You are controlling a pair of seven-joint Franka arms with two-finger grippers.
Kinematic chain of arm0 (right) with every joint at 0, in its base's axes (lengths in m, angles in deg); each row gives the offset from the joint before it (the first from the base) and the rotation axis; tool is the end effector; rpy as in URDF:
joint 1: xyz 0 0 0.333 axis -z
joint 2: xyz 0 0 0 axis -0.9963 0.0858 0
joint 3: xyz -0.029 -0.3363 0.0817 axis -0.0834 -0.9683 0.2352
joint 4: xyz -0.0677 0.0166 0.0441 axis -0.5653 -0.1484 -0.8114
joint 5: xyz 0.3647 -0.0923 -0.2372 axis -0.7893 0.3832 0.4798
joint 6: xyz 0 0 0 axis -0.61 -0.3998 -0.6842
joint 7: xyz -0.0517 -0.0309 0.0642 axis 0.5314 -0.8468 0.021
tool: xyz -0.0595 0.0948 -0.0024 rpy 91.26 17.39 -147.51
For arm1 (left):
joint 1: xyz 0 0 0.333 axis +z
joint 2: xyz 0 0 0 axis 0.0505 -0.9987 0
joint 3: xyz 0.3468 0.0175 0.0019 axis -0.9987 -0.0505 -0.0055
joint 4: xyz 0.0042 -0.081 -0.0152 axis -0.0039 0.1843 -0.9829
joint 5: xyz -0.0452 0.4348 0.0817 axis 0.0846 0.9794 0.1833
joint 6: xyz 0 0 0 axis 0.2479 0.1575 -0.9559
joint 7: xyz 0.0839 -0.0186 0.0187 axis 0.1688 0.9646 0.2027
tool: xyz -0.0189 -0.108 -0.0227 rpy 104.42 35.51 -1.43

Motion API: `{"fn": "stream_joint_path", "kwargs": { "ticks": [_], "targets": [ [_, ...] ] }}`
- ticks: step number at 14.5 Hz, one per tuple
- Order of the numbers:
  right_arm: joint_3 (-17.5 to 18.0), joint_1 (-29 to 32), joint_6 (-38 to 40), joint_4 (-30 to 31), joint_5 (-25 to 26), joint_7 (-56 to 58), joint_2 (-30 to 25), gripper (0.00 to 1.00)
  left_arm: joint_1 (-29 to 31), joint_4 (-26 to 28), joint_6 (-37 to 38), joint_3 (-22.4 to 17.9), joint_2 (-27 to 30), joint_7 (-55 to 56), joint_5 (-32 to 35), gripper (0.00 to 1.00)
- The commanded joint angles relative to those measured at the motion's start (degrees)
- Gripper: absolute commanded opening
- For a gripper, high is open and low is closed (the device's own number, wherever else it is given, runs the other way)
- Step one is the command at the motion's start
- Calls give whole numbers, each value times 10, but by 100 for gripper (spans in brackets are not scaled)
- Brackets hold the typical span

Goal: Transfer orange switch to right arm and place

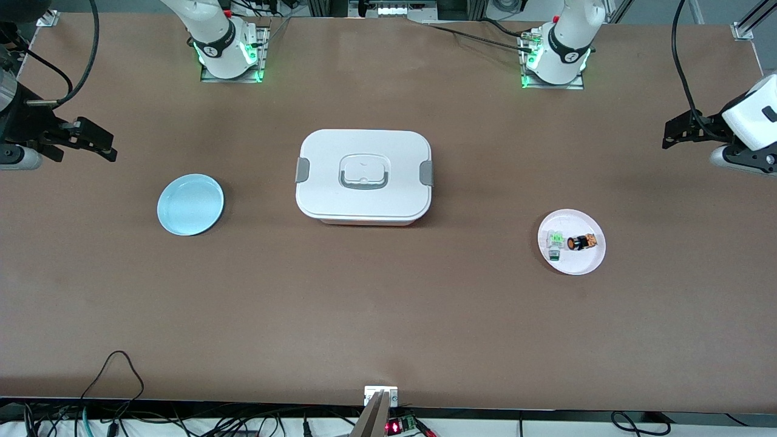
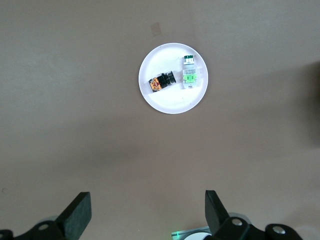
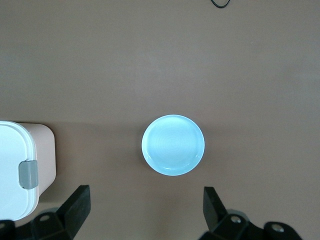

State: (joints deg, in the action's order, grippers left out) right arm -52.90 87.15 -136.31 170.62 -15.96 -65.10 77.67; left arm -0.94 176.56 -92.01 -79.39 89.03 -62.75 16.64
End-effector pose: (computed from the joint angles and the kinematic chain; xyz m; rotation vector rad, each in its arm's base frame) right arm 0.6198 0.0164 0.6268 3.1354 0.0208 0.0150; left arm 0.6001 0.0246 0.6006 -3.1012 0.3234 0.2231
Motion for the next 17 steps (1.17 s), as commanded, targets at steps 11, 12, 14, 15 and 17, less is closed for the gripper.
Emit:
{"fn": "stream_joint_path", "kwargs": {
  "ticks": [11, 12, 14, 15, 17],
  "targets": [
    [2, -1, -1, 26, 18, -1, -7, 100, 2, -9, 7, 0, -4, -6, 4, 100],
    [2, -1, -1, 25, 18, 3, -6, 100, 3, -9, 8, -2, -4, -1, 4, 100],
    [2, -7, 4, 26, 18, 4, -4, 100, 2, -10, 14, -3, -13, -1, -1, 100],
    [2, -8, 5, 27, 18, 4, -3, 100, 4, -16, 15, -6, -35, -3, -3, 100],
    [3, -8, 5, 42, 14, 1, -2, 100, 8, -46, 15, -6, -71, -2, -3, 100]
  ]
}}
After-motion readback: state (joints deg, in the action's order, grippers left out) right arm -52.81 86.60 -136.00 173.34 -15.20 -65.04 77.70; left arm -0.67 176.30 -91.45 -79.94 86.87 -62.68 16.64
